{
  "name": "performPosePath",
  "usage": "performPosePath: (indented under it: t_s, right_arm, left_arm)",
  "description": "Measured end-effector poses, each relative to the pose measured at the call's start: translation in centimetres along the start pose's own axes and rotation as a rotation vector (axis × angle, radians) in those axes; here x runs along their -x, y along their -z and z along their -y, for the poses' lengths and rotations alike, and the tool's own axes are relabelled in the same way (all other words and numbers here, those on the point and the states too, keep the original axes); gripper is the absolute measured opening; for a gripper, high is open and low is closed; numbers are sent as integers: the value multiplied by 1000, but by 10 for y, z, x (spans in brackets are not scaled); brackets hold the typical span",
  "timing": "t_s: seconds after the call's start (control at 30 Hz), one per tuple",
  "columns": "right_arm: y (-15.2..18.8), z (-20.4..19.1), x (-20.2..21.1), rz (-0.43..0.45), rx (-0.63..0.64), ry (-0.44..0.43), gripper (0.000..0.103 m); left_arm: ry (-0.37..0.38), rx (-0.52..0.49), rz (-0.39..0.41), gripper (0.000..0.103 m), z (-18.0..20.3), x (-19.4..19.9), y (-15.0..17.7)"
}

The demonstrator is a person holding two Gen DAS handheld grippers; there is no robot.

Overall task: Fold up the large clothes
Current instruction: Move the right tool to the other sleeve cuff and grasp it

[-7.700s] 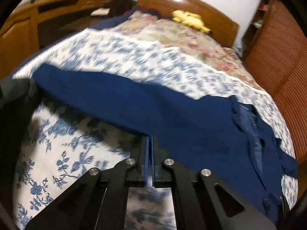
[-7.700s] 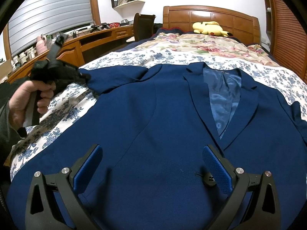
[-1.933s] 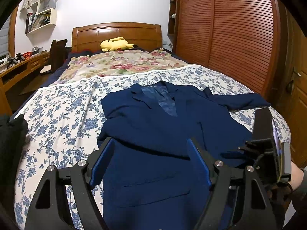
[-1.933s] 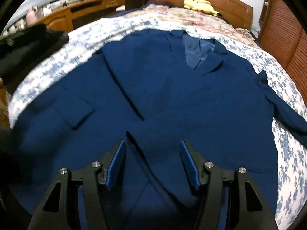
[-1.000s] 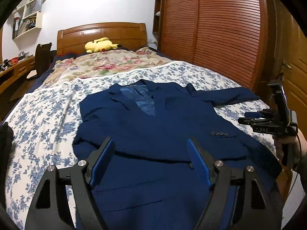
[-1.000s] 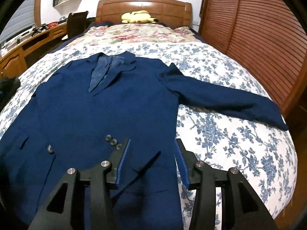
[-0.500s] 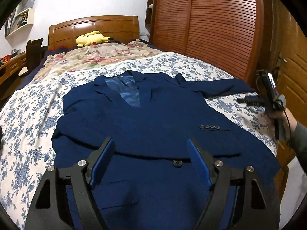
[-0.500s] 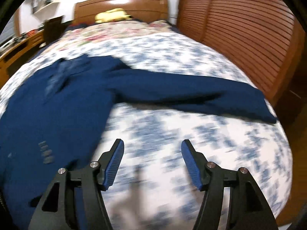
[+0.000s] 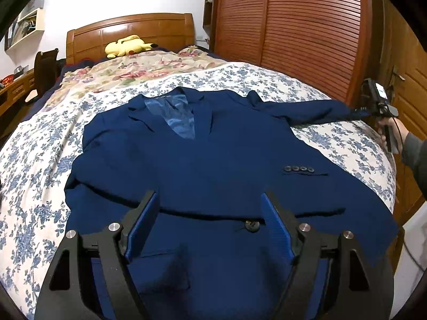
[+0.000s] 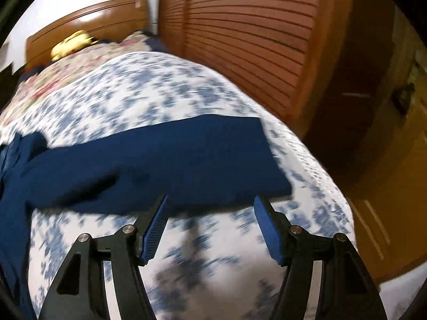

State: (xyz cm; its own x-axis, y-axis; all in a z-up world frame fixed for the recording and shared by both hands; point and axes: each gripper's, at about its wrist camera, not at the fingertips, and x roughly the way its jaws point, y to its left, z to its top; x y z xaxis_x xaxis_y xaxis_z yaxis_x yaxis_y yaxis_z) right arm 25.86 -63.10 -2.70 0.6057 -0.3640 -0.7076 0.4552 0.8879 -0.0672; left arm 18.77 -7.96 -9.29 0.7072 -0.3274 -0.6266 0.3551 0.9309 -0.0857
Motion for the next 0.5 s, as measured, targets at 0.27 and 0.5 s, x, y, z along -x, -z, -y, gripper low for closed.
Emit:
performPosePath:
  t_s: [0.27,0.5]
  right_arm:
    - [-18,39,-28,-48,-146,35,69]
    - [-22,42,-51,-130,-167,27,69]
  left_arm:
    - [8,-17,-24,78,6,-11,0]
    - [12,-19,-30,78,7,-12,0]
